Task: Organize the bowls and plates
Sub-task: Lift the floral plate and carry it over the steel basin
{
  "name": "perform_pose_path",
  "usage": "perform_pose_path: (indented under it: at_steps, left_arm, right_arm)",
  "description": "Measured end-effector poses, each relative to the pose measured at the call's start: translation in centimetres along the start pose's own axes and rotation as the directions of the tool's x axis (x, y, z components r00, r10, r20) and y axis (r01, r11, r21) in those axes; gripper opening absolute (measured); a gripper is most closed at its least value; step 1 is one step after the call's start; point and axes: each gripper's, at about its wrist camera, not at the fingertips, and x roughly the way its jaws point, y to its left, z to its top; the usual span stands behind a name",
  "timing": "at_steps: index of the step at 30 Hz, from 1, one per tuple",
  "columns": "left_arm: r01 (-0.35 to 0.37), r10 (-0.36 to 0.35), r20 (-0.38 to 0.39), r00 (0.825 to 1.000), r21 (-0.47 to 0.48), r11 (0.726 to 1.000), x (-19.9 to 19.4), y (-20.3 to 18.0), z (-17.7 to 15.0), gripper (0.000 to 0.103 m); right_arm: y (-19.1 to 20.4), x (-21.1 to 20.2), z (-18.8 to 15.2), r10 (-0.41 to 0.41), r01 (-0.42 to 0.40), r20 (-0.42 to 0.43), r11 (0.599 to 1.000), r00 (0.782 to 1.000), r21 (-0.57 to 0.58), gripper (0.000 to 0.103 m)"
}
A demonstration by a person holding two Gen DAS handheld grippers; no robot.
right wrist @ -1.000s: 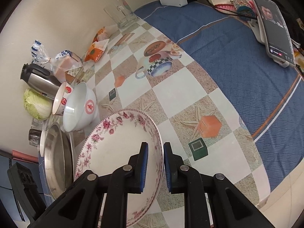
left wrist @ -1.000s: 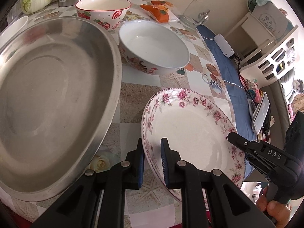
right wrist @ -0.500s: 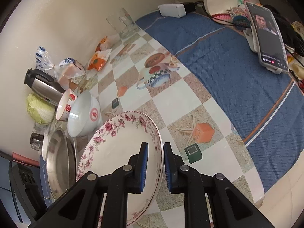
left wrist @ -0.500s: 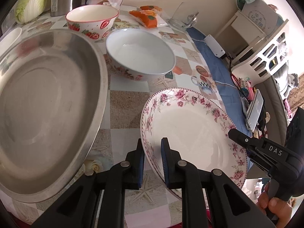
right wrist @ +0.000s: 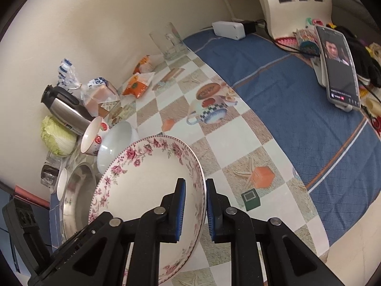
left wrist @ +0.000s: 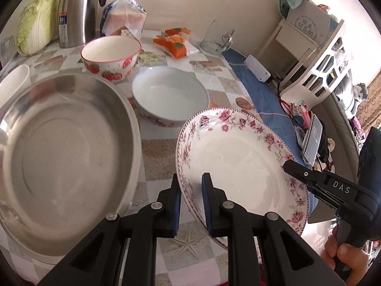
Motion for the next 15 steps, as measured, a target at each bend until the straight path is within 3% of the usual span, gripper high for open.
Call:
perform_pose_path:
  at_steps: [15]
  left_arm:
    - [-0.019, 0.018, 0.055, 0.998, 0.005, 1.000, -3.1, 4.4, 1.1, 0.017]
  right_arm:
    - [5.6, 0.7, -1.2, 0.025, -0.024, 0.004, 0.994, 1.000, -0.102, 0.018]
